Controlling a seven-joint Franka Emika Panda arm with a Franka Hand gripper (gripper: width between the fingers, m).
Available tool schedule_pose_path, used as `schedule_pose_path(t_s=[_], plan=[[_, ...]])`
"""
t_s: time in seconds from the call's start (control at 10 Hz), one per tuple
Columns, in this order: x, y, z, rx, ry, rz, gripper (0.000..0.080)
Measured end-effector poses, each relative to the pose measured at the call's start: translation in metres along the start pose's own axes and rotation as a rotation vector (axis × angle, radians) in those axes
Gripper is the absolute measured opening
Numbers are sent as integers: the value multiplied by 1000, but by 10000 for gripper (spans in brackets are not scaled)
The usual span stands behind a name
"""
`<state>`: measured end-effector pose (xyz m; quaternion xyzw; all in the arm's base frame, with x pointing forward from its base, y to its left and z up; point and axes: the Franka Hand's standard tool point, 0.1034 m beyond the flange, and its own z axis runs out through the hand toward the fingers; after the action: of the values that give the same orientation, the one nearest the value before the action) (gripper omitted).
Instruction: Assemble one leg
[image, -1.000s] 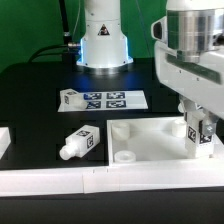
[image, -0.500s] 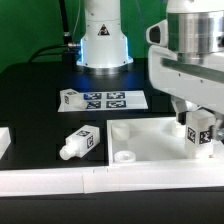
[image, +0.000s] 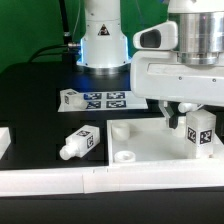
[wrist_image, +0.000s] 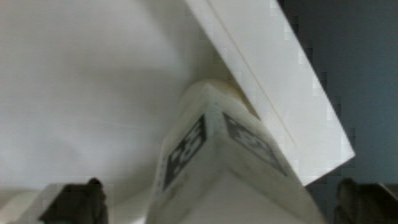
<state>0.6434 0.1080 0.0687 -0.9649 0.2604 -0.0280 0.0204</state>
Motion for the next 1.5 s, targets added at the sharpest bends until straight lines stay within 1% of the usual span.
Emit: schedule_pose_path(t_s=[0.1,0.2,0.3,0.4,0.5,0.6,0.8,0.9,1.0,1.3,1.5], plan=[[0,0,0,-3,2,-77,649],[-2,-2,0,-22,9,-252,649],[-5,-5,1,-25,5,-382,649],[-7,-4,1,-35,-13,-584,649],[-5,-1,0,-35,-14,-643,649],[-5,-1,1,-35,-14,-630,649],[-5,-1,1,-35,-13,-601,392],[-5,-1,1,-35,-13,-529,392],[-5,-1,1,-35,-12,-467,284],[-5,-1,1,-35,-5,-229,284],[-5,-1,1,-38,-3,31,284]])
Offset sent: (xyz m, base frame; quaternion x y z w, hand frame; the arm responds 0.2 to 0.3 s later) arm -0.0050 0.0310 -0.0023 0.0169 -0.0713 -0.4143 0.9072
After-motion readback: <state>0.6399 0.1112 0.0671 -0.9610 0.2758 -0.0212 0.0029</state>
